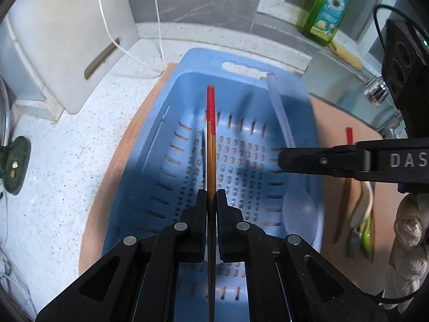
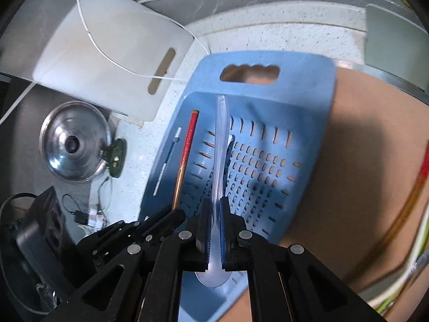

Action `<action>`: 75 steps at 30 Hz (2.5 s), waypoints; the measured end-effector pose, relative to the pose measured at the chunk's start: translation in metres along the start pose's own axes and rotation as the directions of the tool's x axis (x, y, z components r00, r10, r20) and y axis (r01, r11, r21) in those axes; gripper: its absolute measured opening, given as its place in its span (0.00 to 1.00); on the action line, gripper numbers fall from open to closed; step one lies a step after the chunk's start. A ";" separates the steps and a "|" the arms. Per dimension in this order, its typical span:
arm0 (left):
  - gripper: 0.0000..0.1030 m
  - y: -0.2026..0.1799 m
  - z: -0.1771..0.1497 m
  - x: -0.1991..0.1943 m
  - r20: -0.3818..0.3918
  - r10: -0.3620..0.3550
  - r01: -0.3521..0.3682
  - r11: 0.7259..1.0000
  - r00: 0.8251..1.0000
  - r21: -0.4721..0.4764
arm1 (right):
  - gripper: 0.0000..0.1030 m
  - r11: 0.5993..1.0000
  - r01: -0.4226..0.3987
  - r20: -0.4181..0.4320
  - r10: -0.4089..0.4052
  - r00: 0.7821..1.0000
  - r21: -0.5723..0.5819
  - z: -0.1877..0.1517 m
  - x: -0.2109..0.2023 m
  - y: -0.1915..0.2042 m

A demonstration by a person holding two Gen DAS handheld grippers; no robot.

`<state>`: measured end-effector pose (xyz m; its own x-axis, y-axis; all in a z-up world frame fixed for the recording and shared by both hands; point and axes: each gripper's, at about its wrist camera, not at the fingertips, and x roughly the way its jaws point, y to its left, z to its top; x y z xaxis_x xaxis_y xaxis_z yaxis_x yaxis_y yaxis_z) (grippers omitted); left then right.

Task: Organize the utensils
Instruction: 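Carry the chopstick and clear spoon into the blue basket with both tools, then open both tools and move them back over the mat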

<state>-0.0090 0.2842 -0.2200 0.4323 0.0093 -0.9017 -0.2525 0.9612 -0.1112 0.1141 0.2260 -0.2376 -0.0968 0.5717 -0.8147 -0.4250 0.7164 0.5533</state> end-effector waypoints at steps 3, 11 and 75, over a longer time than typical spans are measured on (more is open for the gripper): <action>0.05 0.004 -0.001 0.009 -0.020 0.007 -0.007 1.000 1.000 0.011 | 0.05 0.999 0.032 -0.013 -0.032 0.999 0.001 0.004 0.012 0.000; 0.05 0.013 0.004 0.025 -0.049 0.009 -0.009 1.000 0.999 0.005 | 0.05 0.993 0.116 -0.056 -0.118 0.991 -0.037 0.015 0.045 0.010; 0.07 -0.160 -0.049 -0.040 0.038 -0.200 0.194 0.972 0.979 0.130 | 0.40 0.995 0.095 0.198 -0.089 0.976 -0.021 -0.075 -0.181 -0.173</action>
<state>-0.0287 0.1163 -0.1868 0.5064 -0.1732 -0.8447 -0.0488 0.9723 -0.2286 0.1372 -0.0317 -0.1985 0.1218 0.5738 -0.8099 -0.4511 0.7588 0.4698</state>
